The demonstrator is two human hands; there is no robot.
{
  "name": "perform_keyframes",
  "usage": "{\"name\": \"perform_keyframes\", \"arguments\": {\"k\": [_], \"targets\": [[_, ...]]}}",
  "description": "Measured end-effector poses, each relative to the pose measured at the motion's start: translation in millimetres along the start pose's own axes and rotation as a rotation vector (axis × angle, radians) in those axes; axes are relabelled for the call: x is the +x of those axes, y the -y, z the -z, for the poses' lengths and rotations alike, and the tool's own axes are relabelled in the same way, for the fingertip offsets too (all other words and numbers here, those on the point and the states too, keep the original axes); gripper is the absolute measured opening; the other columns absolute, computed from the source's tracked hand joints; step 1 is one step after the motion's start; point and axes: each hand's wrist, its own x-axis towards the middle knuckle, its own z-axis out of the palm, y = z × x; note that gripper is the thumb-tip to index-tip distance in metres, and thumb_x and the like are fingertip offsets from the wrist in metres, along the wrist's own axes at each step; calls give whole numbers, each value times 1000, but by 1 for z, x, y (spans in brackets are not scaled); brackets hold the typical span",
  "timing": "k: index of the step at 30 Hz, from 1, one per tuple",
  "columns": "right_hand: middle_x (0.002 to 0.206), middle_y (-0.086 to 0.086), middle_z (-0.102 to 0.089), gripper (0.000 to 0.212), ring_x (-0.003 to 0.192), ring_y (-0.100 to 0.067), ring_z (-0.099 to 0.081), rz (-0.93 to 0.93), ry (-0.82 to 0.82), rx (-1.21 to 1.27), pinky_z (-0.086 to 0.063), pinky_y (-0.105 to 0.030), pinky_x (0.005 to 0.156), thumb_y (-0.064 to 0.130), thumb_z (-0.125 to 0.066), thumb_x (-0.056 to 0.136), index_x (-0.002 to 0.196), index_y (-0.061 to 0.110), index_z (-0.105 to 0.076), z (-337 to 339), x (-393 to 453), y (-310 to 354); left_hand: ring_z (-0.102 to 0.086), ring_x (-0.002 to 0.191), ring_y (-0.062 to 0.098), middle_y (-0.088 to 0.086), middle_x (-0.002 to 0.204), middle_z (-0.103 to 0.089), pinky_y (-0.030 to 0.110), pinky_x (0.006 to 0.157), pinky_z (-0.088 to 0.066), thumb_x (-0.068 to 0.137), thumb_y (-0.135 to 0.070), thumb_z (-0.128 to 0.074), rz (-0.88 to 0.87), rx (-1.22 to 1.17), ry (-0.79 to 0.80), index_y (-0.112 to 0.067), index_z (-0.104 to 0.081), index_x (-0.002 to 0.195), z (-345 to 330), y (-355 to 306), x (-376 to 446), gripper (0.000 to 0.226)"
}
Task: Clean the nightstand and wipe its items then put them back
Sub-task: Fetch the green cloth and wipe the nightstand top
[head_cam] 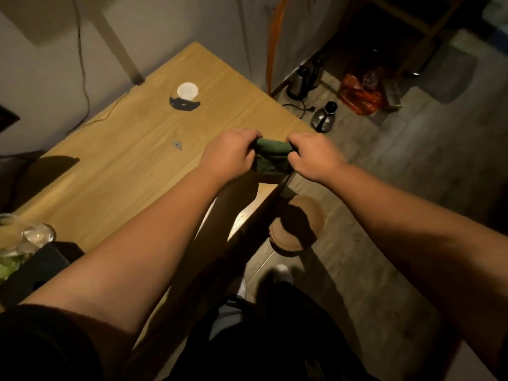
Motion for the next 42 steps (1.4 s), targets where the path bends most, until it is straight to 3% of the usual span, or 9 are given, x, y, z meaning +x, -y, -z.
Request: {"name": "perform_keyframes", "arguments": {"k": [4,11,14,17,24,28,32,37,42], "targets": [[85,-3,-57,6,82,-27,-55,-175,-109,51,-41,-34,63,21,-48,81,86,24,-49,18,-56,-11,-55,102,26,8,109,-61,40,82,-48,83,-13,-58,-171,-17,67,-15,-59,115,3,-38,14,32],[96,-9,-64,20,87,-28,-57,-482,-254,92,-45,-35,66,15,-49,83,101,15,-59,47,-190,-47,-53,93,27,11,101,-57,33,78,-41,81,-17,-60,-412,-83,217,-11,-58,103,-28,-157,20,23],[97,-10,-63,21,89,-27,-56,-603,-314,111,-37,-31,65,15,-50,84,102,15,-60,51,-260,-61,-54,85,26,7,90,-59,31,69,-41,79,-22,-54,-500,-111,314,-14,-56,94,-48,-223,11,17],[96,-9,-63,21,88,-26,-56,-767,-412,130,-44,-34,69,14,-49,84,102,15,-60,54,-350,-75,-55,77,27,5,82,-58,32,62,-39,78,-25,-48,-623,-205,483,-19,-51,91,-77,-302,-15,14],[85,-1,-59,14,77,-19,-55,-1139,-627,213,-35,-29,59,13,-50,85,94,20,-59,32,-592,-76,-58,80,19,-1,88,-61,29,66,-42,85,-29,-64,-1066,-133,699,-18,-57,104,-162,-496,-141,24],[102,-8,-61,21,92,-23,-57,-1301,-508,187,-43,-32,77,11,-51,90,110,12,-58,10,-728,-60,-57,77,16,-6,83,-59,31,64,-45,87,-28,-57,-1257,-70,724,-25,-58,96,-198,-593,-225,9],[116,-9,-57,24,106,-23,-54,-1457,-482,248,-38,-26,87,17,-51,95,118,12,-55,-5,-848,-34,-55,71,14,-6,82,-59,31,58,-45,90,-33,-50,-1486,-5,676,-30,-54,95,-228,-684,-319,8],[127,-14,-55,33,116,-28,-51,-1741,-639,277,-39,-38,101,16,-49,95,127,11,-51,-22,-961,0,-55,72,13,-9,79,-57,30,62,-46,87,-34,-56,-1651,12,777,-35,-52,89,-253,-775,-423,4],[118,-8,-58,26,107,-22,-54,-1901,-798,347,-41,-32,93,20,-51,94,119,15,-54,-46,-1044,0,-51,68,7,-13,75,-52,25,63,-38,91,-33,-49,-1783,-50,897,-33,-51,84,-284,-854,-505,7]]}}
